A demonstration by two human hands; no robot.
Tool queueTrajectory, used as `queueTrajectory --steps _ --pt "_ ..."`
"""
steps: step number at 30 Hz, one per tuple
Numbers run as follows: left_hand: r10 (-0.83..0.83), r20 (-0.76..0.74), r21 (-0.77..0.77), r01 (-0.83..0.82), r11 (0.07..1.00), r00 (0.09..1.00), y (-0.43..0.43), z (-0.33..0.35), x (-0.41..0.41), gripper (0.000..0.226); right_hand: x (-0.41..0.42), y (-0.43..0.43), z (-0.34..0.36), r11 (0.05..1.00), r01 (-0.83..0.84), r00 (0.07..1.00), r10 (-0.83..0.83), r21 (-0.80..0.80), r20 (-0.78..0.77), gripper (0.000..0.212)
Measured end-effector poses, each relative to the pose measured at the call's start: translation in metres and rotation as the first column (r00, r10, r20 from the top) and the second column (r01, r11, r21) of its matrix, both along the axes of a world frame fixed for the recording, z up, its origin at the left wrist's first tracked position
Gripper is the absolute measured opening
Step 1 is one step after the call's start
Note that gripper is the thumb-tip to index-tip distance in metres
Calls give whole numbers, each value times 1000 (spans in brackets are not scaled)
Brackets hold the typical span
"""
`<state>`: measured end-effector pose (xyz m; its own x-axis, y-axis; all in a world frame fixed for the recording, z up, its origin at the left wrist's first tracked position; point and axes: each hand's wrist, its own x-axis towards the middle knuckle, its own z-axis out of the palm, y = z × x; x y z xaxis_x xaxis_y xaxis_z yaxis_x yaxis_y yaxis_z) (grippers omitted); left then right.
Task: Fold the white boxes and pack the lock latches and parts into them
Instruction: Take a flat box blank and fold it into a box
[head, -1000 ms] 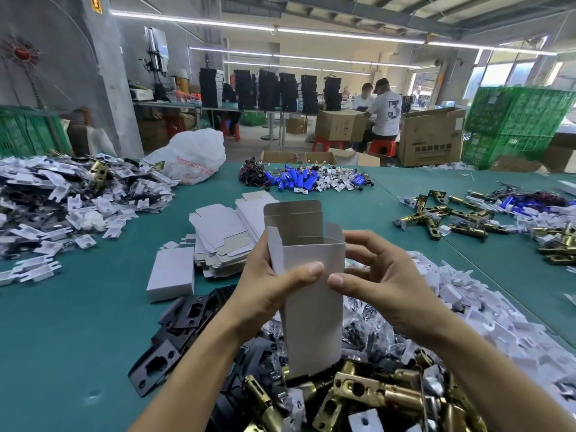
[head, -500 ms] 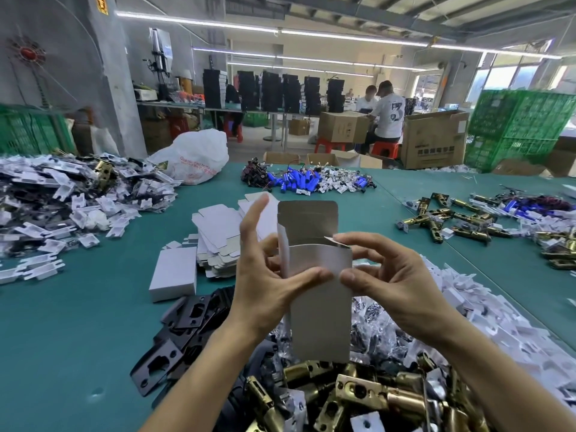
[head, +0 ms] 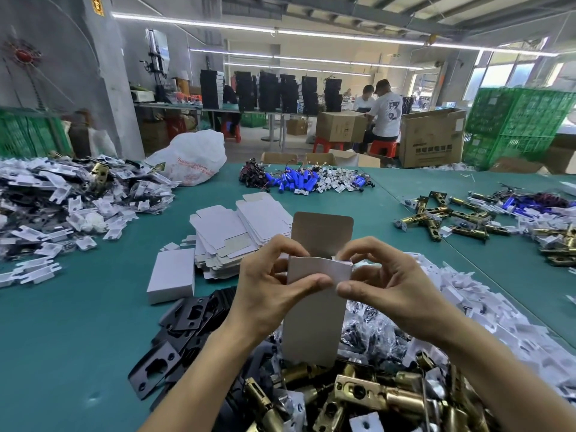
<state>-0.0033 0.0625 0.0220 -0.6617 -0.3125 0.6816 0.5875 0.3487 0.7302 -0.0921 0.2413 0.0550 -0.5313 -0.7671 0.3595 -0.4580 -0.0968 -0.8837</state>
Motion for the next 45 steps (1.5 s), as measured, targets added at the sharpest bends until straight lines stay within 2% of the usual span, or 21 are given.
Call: queueTrajectory --steps 3,5,7,11,16,20,22,25,30,34,38,45 --pt "-6 17 11 6 1000 1000 0 0 -1 40 0 -2 3 995 -1 999 6 95 -54 24" --pt "4 15 -1 -4 1000 1000 0 -2 -1 44 -1 -3 2 994 13 998 -6 105 -69 23" --pt "76 0 -81 -76 994 997 -1 -4 -2 43 -1 -3 2 995 19 996 -10 96 -92 21" --pt "213 49 -247 -195 949 976 -1 -8 -3 28 2 -4 5 997 52 987 -43 55 -153 25" --pt "223 49 -287 -200 937 974 -2 -11 -2 24 4 -7 8 992 118 968 -123 -33 -219 18" --pt "210 26 -258 -196 946 977 -1 -11 -2 23 11 -11 9 983 89 982 -113 -160 -152 54" --pt "197 -7 -231 -193 954 980 0 -12 -3 29 12 -13 10 984 99 981 -121 -146 -153 59" --pt "168 -26 -160 -170 972 985 2 -15 -5 39 11 -11 16 983 121 973 -145 -141 -177 46" --pt "102 -94 -149 -115 982 990 2 -14 -7 38 14 -9 17 987 93 977 -115 -129 -179 20" --pt "94 -77 -86 -100 991 993 4 -16 -10 49 17 -10 18 991 85 987 -97 -100 -130 29" --pt "56 -71 -69 -61 996 996 3 -16 -10 56 17 -11 17 994 71 992 -79 -87 -96 18" --pt "43 -22 -95 -45 994 999 2 -15 -8 56 15 -16 26 972 187 957 -213 -140 -198 16"
